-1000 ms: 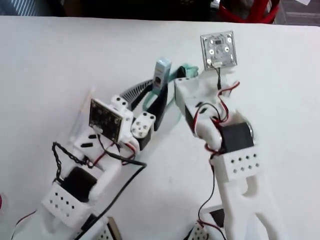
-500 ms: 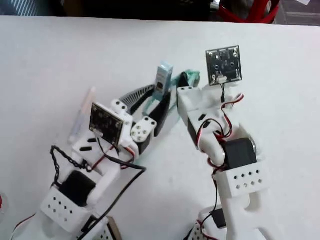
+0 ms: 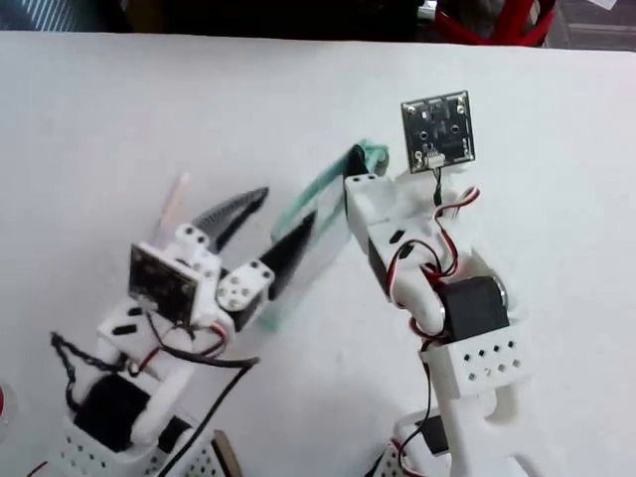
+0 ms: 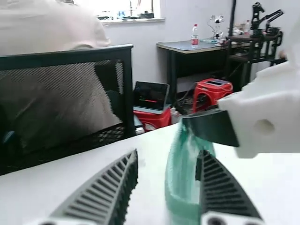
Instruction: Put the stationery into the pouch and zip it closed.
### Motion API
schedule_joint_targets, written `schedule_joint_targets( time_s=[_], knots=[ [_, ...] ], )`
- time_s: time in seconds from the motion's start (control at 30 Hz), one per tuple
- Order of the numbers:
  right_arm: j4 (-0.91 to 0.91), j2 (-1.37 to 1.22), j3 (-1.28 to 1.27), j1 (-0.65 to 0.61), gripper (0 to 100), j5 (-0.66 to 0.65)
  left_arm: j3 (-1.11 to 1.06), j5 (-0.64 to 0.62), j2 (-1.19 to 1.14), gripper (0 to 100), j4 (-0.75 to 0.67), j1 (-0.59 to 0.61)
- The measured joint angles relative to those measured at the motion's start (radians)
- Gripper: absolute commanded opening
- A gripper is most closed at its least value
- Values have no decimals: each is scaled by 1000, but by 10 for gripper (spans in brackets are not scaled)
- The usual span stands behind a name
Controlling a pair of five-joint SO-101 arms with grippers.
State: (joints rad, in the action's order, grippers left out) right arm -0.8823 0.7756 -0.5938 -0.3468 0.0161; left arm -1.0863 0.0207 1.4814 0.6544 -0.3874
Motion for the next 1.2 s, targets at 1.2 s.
schedule_joint_targets(
  time_s=[1.2],
  knots=[
    [0,-2,-5,11,240,0,1381,442,-2094,229,522,626]
  ],
)
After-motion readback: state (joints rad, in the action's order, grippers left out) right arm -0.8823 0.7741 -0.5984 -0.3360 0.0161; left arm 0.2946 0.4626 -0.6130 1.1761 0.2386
